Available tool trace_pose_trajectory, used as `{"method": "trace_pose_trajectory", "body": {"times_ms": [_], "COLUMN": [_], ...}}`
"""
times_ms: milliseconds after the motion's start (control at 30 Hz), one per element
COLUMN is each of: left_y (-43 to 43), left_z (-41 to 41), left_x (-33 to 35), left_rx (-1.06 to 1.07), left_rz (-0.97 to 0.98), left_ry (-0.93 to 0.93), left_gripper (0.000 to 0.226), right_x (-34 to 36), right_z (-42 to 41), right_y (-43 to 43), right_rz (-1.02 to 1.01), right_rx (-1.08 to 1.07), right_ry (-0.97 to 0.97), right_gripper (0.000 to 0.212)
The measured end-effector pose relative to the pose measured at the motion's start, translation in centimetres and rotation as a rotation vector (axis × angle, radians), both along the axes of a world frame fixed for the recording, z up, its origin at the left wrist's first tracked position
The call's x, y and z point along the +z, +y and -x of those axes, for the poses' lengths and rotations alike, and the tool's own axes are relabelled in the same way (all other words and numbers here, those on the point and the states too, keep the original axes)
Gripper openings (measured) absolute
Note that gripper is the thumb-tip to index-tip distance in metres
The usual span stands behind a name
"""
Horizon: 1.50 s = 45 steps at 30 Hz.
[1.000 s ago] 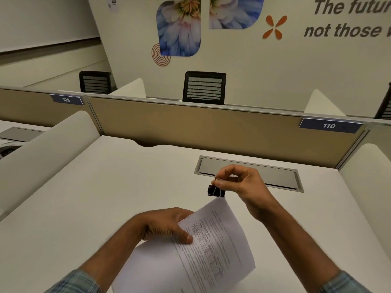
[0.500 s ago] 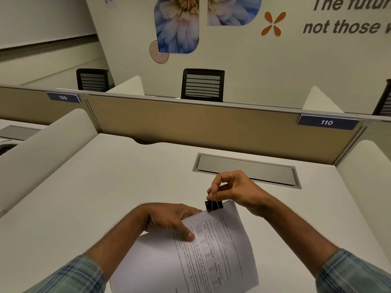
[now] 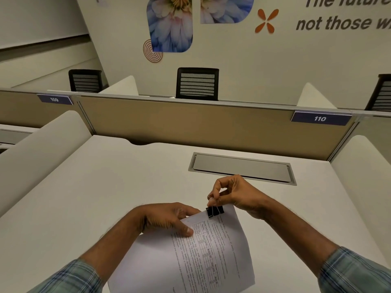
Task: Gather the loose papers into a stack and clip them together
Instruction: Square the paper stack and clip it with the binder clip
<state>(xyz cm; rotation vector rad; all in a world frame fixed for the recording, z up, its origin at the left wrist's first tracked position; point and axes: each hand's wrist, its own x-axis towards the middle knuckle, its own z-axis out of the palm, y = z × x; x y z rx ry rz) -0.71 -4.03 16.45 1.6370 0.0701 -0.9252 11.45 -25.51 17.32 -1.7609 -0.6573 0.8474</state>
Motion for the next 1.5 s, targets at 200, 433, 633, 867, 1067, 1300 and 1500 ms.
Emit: {"method": "trace_pose_trajectory", "body": {"times_ms": [200,433,633,867,1067,1300,1500], "left_y": [-0.4,-1.3,-3.3,-8.7,-16.5,-23.8,-26.8], "left_z": [-0.7,-2.5,-4.4,-8.7,-13.9,-16.5,-17.3], "left_x": [-0.3,-0.5,-1.8,-6.1,-10.9,-14.7,-16.9], "left_rx": [-0.006,0.165,0.365,0.63,0.817,0.743,0.674], "left_rz": [-0.027,0.079,0.13,0.267,0.298,0.204,0.147], "left_ry": [-0.031,-0.075,-0.106,-0.094,-0.072,0.028,0.086], "left_gripper": [0.045,0.048,0.046,0.041,0.035,0.042,0.057], "right_x": [-0.6,-1.2,-4.9,-9.3,-12.5,-14.3,-15.9], "right_z": [-0.8,-1.7,-1.7,0.6,0.7,-3.0,-4.7], "right_y": [-0.7,-5.3,-14.9,-19.4,-20.7,-25.8,-29.4], "right_rz": [0.046,0.082,-0.003,-0.163,-0.009,0.304,0.404], "right_rx": [0.04,-0.038,-0.229,-0.526,-1.002,-1.147,-1.124], "right_ry": [-0.021,0.098,0.239,0.522,0.275,-0.033,-0.068], "right_gripper": [0.01,0.04,0.084,0.044,0.028,0.039,0.044]}}
